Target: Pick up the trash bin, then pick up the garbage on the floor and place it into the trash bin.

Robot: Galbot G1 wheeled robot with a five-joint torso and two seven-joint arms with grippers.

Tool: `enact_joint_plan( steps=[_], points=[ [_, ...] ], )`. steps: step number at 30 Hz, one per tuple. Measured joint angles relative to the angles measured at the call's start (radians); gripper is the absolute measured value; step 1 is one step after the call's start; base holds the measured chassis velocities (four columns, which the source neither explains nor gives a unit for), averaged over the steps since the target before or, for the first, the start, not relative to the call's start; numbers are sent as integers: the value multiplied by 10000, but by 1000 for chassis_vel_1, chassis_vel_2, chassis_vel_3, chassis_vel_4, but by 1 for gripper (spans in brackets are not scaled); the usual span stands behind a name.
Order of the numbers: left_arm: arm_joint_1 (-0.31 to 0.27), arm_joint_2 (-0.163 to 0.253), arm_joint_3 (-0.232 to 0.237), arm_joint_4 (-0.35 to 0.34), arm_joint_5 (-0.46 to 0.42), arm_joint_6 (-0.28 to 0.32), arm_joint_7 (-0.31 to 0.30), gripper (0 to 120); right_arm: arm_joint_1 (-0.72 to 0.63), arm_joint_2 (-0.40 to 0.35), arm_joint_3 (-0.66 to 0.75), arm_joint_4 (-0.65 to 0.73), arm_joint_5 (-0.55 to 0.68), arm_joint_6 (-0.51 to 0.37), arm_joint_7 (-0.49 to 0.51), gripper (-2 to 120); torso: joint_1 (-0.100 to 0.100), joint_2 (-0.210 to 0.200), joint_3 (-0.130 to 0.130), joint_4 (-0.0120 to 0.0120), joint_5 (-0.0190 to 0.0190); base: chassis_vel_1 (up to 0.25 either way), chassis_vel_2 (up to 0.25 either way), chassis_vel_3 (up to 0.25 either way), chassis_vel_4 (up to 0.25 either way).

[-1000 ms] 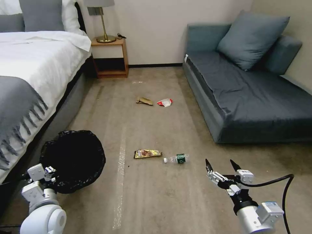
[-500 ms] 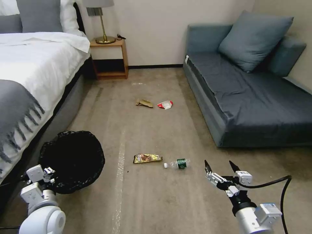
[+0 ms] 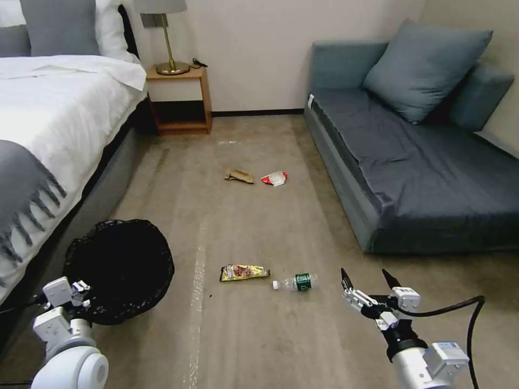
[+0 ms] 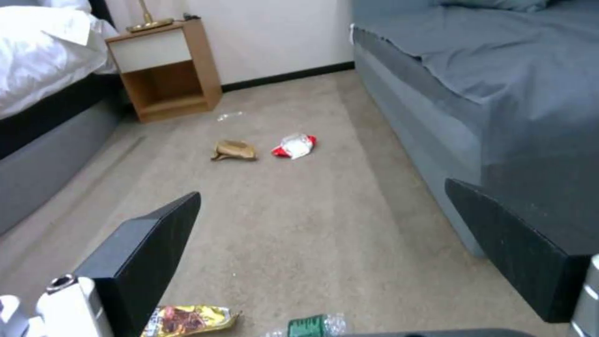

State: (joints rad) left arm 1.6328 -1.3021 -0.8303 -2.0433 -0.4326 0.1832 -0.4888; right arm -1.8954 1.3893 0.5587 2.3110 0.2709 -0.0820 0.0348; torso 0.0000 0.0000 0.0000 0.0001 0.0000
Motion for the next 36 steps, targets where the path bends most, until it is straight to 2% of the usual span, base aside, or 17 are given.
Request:
enact_joint_plan(
  steps=[36],
  points=[
    [90, -224, 130, 311, 200, -383, 33, 3, 139, -60, -94, -804, -314, 122, -72, 100, 0, 0, 0, -1, 0, -73, 72, 69, -72]
  ],
)
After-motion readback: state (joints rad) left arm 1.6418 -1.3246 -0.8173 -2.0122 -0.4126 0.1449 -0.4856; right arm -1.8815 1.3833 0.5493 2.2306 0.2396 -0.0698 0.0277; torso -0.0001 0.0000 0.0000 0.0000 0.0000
